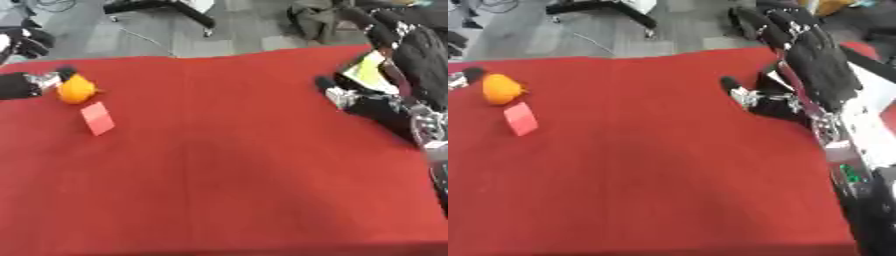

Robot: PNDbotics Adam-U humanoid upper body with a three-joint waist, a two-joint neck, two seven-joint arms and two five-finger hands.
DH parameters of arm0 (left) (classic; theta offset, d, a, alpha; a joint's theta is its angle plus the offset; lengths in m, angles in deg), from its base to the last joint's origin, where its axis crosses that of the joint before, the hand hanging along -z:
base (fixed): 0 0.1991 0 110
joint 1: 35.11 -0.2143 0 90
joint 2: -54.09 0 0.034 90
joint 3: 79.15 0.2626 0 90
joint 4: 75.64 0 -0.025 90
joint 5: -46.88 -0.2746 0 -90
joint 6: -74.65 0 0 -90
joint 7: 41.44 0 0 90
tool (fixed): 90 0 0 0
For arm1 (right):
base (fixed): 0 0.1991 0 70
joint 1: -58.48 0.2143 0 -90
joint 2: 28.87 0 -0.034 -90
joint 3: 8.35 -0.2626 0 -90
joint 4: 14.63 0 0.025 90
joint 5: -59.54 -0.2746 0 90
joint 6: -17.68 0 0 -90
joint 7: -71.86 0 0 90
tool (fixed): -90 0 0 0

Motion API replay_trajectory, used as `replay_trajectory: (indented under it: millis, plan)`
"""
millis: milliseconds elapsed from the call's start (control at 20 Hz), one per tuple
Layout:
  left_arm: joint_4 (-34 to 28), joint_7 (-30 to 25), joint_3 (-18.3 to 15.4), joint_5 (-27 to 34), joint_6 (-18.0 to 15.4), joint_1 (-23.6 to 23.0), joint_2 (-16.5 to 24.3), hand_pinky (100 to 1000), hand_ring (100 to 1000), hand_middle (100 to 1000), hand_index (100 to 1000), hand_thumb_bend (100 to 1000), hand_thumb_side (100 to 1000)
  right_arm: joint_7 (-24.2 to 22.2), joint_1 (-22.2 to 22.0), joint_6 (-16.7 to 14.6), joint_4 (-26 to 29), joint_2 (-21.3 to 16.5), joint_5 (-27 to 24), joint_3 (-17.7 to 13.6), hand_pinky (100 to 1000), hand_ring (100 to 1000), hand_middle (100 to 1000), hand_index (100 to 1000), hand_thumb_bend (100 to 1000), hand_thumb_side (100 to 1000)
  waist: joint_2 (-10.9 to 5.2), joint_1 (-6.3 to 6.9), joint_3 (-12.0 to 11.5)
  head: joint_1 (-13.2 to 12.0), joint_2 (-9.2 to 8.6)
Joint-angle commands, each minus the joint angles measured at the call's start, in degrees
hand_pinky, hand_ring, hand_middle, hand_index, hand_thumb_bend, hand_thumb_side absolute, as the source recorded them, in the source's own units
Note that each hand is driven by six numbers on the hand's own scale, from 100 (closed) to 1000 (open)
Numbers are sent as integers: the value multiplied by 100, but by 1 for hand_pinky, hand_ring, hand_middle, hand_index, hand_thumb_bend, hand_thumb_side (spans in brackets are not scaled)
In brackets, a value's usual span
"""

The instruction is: Pick up the objects with one hand, pass them to the other hand, and then place them into the box on the other side of the table.

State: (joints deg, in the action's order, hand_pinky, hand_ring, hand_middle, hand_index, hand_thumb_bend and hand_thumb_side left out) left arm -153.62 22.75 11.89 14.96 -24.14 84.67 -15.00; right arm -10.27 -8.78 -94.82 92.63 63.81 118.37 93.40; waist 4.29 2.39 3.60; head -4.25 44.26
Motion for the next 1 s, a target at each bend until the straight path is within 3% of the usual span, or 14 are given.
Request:
replay_trajectory:
  millis: [50,200,450,1000]
  plan:
    - [649,-534,234,-822,-317,362,309,805,732,698,821,580,430,-98,-60,-135,206,127,-238,115,866,871,733,943,323,321,-120,-4,18,-71,-14]
    - [1322,-659,257,-1370,-315,702,68,787,712,677,805,589,432,-161,-163,-163,200,192,-374,154,866,871,727,943,295,330,-139,-32,45,-28,-14]
    - [2255,-437,142,-1925,15,1128,-408,779,706,668,798,598,422,-184,-266,-150,188,267,-468,140,865,870,719,942,270,333,-156,-95,81,11,-14]
    - [3163,398,-56,-2817,707,1507,-926,770,699,668,798,559,401,-204,-304,-148,191,323,-583,147,865,869,715,940,235,339,-130,-190,159,-67,-14]
